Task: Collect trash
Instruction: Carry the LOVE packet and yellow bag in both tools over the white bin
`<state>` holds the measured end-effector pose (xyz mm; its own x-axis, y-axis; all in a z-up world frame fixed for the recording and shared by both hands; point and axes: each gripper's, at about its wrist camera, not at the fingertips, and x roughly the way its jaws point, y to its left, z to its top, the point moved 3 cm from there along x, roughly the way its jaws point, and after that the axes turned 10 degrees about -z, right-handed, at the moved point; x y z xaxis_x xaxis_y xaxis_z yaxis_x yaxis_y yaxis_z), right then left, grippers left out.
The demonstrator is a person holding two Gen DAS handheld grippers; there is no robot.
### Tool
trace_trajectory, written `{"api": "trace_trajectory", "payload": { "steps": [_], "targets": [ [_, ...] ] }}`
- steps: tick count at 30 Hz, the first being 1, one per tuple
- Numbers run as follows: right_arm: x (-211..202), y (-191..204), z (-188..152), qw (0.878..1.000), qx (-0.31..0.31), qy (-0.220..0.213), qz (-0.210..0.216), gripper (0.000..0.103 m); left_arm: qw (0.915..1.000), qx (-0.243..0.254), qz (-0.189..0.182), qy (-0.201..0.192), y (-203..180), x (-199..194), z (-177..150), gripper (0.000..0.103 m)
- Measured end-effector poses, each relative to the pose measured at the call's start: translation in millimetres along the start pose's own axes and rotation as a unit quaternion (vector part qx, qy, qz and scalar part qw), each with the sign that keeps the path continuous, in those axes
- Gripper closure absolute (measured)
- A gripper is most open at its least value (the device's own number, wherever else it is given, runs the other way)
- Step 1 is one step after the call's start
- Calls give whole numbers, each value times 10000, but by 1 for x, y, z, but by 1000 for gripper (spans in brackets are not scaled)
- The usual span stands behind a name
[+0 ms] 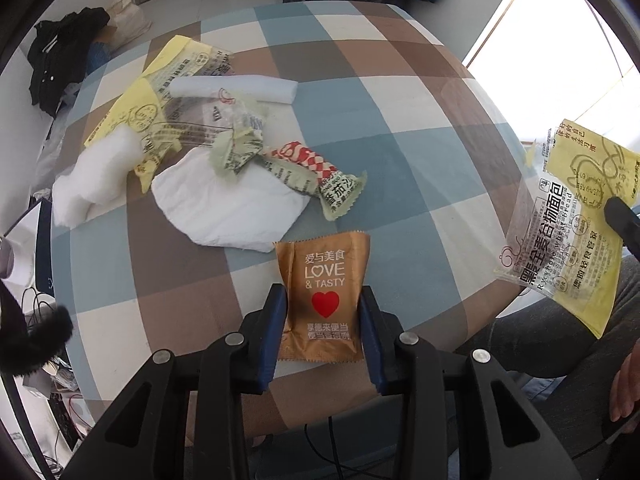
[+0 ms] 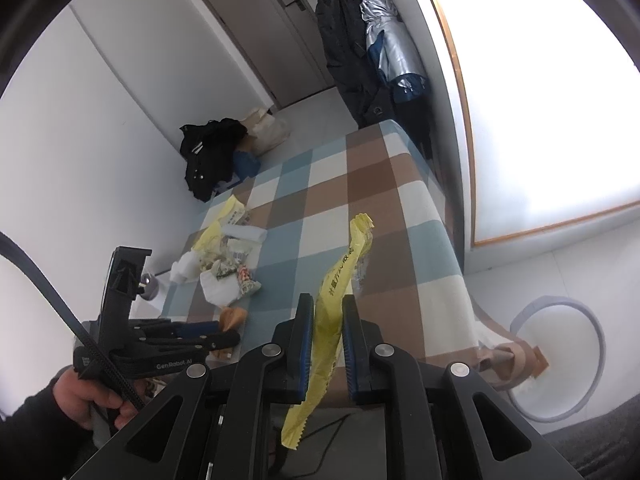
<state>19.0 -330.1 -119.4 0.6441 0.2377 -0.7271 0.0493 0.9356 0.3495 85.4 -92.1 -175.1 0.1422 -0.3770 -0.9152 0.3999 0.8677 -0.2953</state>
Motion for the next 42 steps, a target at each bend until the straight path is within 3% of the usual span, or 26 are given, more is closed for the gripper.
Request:
{"api": "trace_trajectory", "payload": {
  "steps": [8,14,22,31,37,42],
  "targets": [
    [0,6,0,9993,44,7,383,93,9990,-206,-343,-208,7,-24,-5,72],
    [-10,11,3,9971,168,-92,737,94,9966,-136,-479,-662,-4,-59,-4,72],
    [-66,-5,40,9941,185,-768,737,94,9887,208,-705,-1305,-49,-97,22,72],
    [-152,-65,79,9864,310,-1607,168,94,9725,881,-1333,-1696,-144,-104,70,72],
    [-175,-123,78,9816,607,-1744,-491,94,9639,1325,-1779,-1474,-210,-79,95,72],
    [-166,-181,61,9779,1067,-1510,-979,94,9573,1586,-2181,-1046,-256,-40,109,72]
  ]
}}
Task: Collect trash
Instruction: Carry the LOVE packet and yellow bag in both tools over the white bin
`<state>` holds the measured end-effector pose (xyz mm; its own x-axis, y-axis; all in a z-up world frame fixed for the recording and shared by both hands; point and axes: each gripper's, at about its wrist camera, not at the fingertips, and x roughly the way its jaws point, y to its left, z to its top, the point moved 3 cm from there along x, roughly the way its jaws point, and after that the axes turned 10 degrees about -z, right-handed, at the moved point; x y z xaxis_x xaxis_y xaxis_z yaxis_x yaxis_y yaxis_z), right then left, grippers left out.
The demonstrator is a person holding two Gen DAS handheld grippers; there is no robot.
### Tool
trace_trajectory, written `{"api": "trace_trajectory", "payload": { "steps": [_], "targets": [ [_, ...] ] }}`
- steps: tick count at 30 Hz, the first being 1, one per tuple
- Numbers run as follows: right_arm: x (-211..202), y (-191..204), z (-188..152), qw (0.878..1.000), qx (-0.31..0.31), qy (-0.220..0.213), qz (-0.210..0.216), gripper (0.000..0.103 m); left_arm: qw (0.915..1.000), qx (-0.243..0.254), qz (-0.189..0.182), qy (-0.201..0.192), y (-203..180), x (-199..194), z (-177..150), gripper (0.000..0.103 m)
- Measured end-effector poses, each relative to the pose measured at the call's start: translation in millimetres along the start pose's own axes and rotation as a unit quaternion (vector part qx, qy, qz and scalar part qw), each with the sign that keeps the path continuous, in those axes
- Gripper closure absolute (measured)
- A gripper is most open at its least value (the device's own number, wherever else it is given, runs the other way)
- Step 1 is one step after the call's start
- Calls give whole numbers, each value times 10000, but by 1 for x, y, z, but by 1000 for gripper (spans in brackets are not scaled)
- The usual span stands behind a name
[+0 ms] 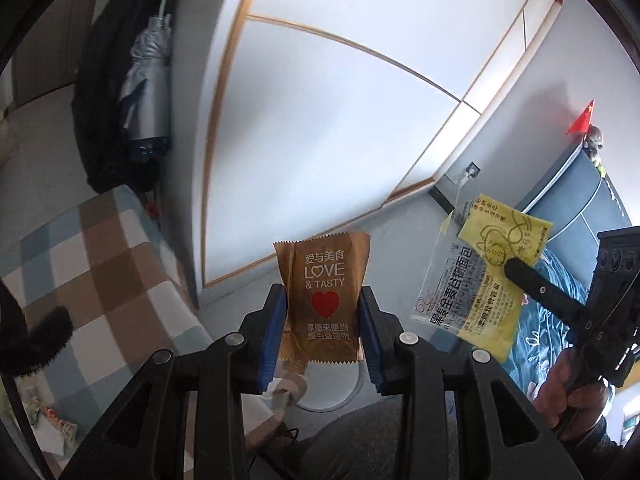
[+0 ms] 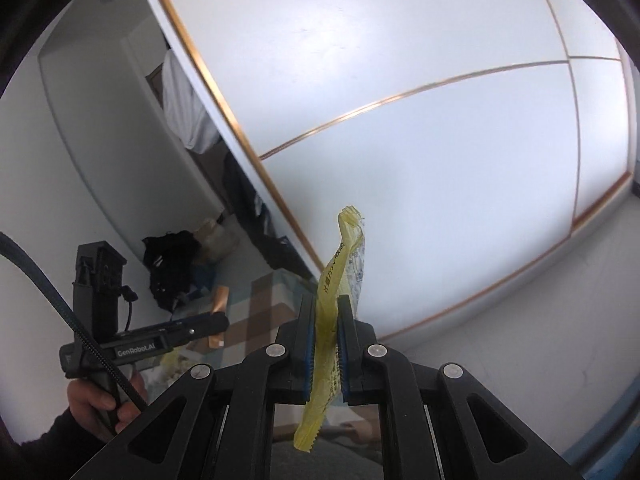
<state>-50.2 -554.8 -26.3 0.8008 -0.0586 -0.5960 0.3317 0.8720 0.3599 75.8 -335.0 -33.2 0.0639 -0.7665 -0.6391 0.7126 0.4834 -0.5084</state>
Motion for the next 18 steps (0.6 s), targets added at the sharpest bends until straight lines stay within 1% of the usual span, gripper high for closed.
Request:
{"api": "trace_trajectory", "payload": {
  "steps": [3,5,7,11,12,13,14,15,18],
  "targets": [
    [17,-31,-15,9991,159,210,-343,94,9992,-2,-266,301,-2,34,1,72],
    [30,-49,-26,9975,324,398,-478,94,9979,-28,-380,514,-1,55,0,72],
    [45,-67,-41,9950,479,603,-637,94,9955,-73,-501,797,3,81,-2,72],
    [79,-95,-72,9881,765,1056,-811,94,9888,-206,-675,1317,10,121,-11,72],
    [89,-99,-78,9862,815,1174,-835,94,9866,-251,-733,1438,14,131,-13,72],
    [95,-102,-85,9844,871,1267,-852,94,9827,-322,-856,1609,18,143,-16,72],
    [105,-106,-93,9822,941,1376,-862,94,9795,-379,-954,1736,19,146,-21,72],
    [111,-109,-100,9805,990,1465,-861,94,9746,-454,-1021,1940,23,158,-26,72],
    [144,-113,-121,9726,1195,1795,-866,94,9672,-527,-1020,2267,23,175,-36,72]
  ]
}}
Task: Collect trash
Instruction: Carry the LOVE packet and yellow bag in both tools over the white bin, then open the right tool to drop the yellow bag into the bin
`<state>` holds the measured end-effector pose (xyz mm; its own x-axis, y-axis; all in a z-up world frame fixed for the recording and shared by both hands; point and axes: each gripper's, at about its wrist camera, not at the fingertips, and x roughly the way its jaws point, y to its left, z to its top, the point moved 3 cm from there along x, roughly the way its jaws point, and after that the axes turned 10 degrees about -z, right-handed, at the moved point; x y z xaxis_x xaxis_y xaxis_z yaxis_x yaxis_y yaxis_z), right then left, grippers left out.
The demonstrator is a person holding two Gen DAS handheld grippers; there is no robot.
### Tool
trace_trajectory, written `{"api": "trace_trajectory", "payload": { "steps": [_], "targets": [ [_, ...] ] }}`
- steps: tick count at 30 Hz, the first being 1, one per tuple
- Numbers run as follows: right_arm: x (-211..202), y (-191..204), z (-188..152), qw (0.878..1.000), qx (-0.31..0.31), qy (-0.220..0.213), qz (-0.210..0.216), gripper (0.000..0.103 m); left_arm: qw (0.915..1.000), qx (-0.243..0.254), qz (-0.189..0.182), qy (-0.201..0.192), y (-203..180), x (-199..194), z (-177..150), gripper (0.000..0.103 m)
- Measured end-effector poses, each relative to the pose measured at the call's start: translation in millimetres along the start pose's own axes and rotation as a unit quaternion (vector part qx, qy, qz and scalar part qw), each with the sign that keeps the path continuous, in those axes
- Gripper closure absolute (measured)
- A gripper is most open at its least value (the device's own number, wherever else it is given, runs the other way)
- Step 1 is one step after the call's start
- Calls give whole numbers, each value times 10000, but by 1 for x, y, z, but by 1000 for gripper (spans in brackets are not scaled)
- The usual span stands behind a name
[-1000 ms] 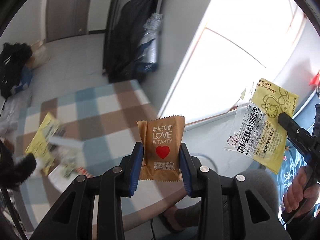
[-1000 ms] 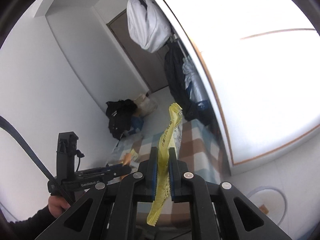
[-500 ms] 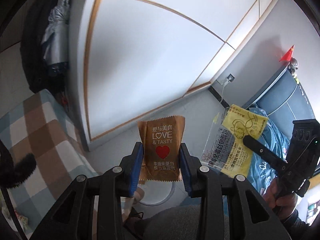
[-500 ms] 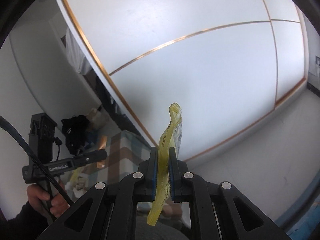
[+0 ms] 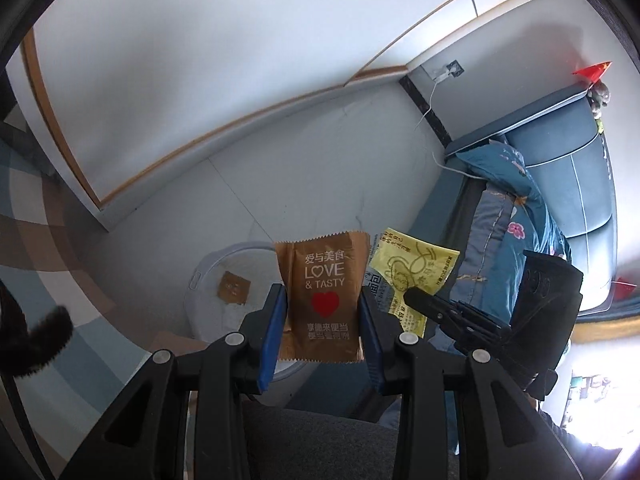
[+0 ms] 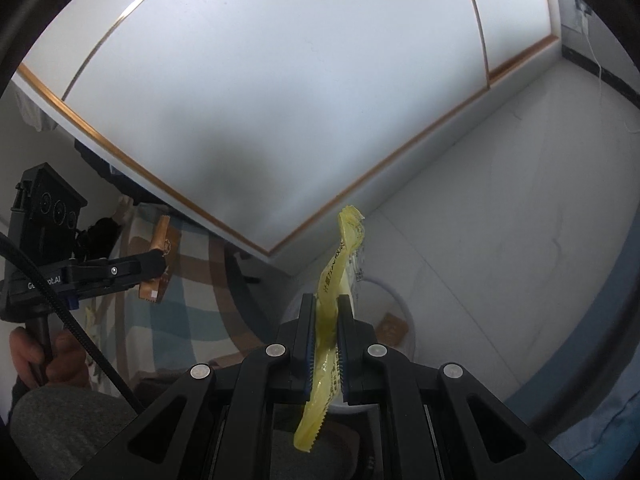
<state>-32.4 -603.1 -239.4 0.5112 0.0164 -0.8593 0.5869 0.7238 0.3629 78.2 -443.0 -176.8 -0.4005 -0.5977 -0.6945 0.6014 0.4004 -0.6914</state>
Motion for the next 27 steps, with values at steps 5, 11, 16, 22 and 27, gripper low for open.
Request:
{"api": "trace_trajectory", "payload": {
  "steps": [5,11,16,22,27],
  "targets": [
    [44,1,-18,9988,136,461,70,94,9990,-111,21,443,6,26,1,72],
    [80,0,-33,9952,279,930,91,92,9974,-365,-7,626,13,33,9,72],
    [99,-12,-42,9909,203,1329,9,89,9959,-489,91,759,20,43,8,72],
    [93,-32,-44,9896,252,1417,-70,68,9938,-604,192,917,26,55,4,72],
    [80,-41,-41,9909,292,1300,-202,60,9903,-698,291,1167,30,66,-1,72]
  ]
}}
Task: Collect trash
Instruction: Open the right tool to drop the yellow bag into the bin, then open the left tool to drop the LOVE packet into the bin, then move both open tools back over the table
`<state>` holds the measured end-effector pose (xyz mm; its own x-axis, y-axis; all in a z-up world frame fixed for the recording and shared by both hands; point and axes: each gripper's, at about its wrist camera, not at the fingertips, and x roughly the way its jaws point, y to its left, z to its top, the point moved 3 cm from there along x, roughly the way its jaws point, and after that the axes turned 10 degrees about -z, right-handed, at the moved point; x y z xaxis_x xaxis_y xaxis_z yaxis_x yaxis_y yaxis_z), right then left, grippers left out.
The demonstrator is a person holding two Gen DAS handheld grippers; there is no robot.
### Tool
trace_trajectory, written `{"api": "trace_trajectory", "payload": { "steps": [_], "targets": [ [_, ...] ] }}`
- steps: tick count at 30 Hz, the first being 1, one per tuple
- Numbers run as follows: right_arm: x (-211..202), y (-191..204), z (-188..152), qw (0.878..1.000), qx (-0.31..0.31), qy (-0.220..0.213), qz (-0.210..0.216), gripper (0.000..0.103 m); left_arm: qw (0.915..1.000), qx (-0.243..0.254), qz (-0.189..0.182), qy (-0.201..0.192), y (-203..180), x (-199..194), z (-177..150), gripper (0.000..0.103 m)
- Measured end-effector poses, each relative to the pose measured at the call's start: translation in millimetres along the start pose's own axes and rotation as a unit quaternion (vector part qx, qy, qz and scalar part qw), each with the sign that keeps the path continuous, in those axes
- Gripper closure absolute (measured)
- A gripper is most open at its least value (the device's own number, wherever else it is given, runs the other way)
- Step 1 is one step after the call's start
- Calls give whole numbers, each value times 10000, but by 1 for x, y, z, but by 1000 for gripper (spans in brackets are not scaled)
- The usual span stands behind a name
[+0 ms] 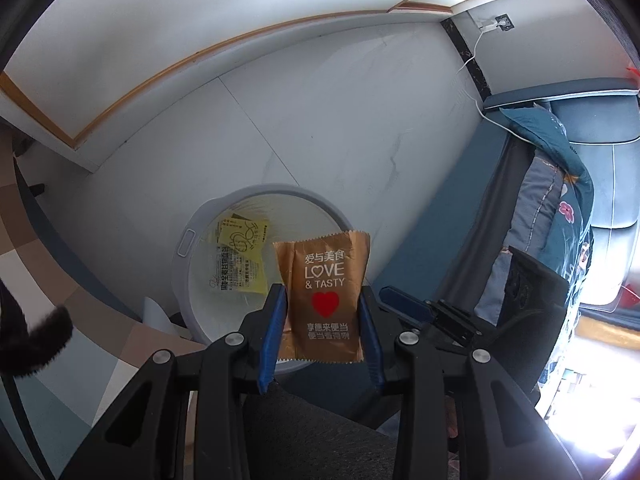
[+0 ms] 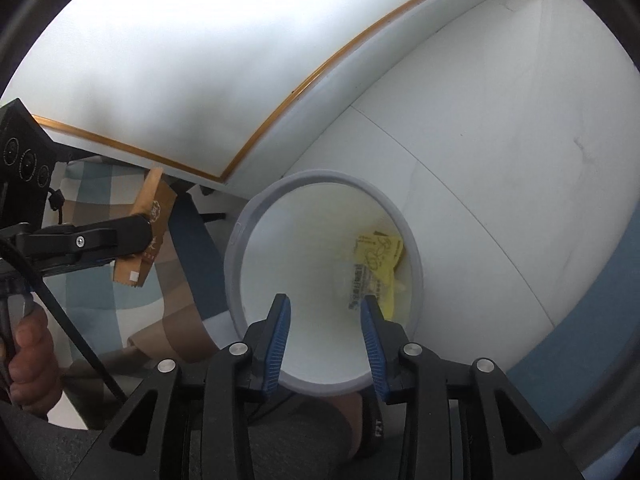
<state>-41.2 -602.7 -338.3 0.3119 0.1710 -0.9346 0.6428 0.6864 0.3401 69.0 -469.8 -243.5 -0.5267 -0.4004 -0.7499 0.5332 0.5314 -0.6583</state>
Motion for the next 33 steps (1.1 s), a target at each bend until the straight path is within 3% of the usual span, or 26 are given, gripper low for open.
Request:
{"api": "trace_trajectory", "payload": {
  "steps": [4,12,21,33],
  "targets": [
    [-12,-9,1,9998,35,-133,-126,50,10000,-17,58,54,-3,2,0,72],
    [-25,-15,4,9990,193,-339,-224,40,9991,-144,238,323,-1,13,1,71],
    [-27,-16,5,9983,272,-430,-292,36,9972,-356,433,501,8,16,-1,52],
    [-31,-17,3,9981,282,-446,-321,33,9961,-509,581,431,12,10,-6,30]
  ]
}}
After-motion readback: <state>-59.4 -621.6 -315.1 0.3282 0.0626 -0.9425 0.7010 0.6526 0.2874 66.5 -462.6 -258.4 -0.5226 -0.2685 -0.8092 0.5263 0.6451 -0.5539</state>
